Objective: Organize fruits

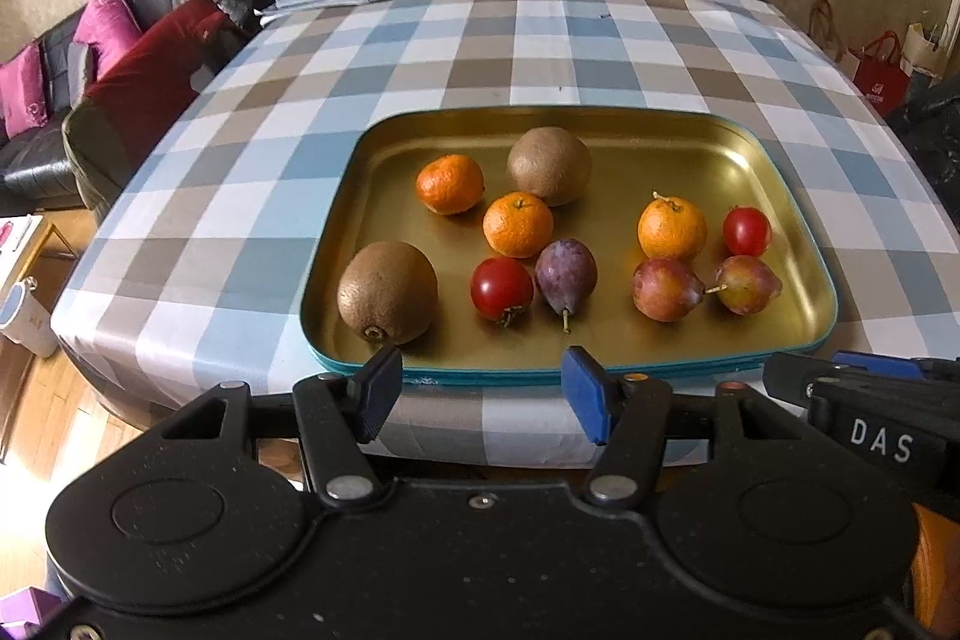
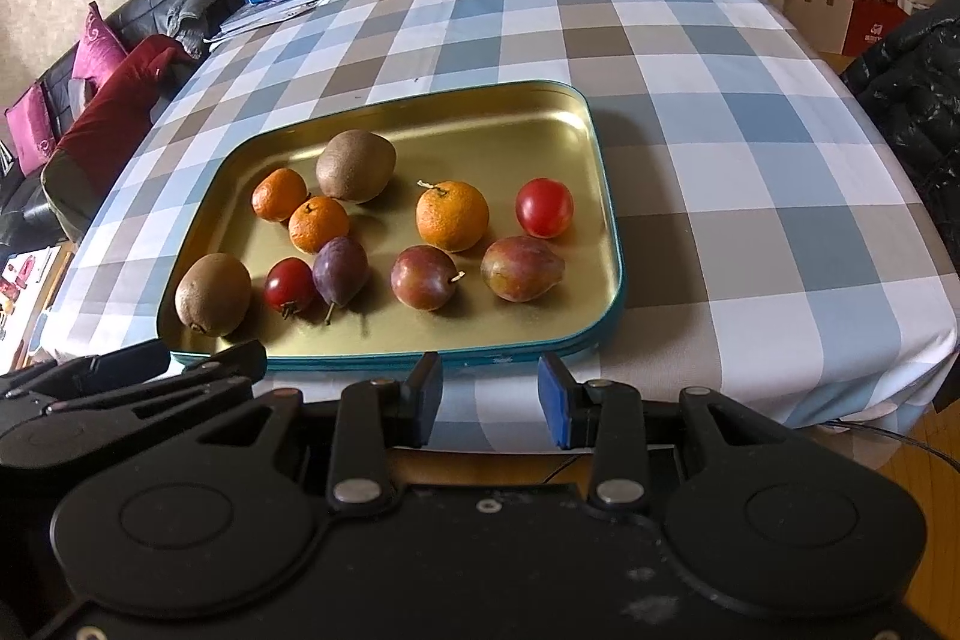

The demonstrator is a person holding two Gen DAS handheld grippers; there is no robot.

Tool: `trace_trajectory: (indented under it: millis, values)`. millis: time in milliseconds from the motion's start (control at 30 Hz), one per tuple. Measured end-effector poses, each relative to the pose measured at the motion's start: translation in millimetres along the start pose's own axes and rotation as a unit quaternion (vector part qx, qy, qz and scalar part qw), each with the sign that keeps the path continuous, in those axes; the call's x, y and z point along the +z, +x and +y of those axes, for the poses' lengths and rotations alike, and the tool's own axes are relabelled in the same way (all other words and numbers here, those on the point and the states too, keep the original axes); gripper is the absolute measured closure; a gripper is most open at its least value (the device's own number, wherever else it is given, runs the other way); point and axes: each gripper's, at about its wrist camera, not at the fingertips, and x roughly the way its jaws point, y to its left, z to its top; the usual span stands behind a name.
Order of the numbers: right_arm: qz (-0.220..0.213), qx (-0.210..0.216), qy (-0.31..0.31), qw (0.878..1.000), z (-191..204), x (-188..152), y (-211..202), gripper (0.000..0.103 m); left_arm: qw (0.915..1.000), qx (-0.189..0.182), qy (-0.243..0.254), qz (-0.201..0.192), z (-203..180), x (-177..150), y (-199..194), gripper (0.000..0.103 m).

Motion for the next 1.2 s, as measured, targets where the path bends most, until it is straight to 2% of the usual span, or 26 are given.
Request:
trace_trajectory:
  millis: [567,1200]
  values:
    - [-0.006,0.006,0.005,1.000,-4.5,-1.5,-3.4,0.065,0.9999,-0.012,-0.005,-0.001,3.1,-4.1,-6.4,0.039]
    - [0.001,0.006,0.001,1.000,-2.0,0.6,0.7,0.065,0.9995,-0.018,-0.013,0.020,8.6,-3.8,2.5,0.040]
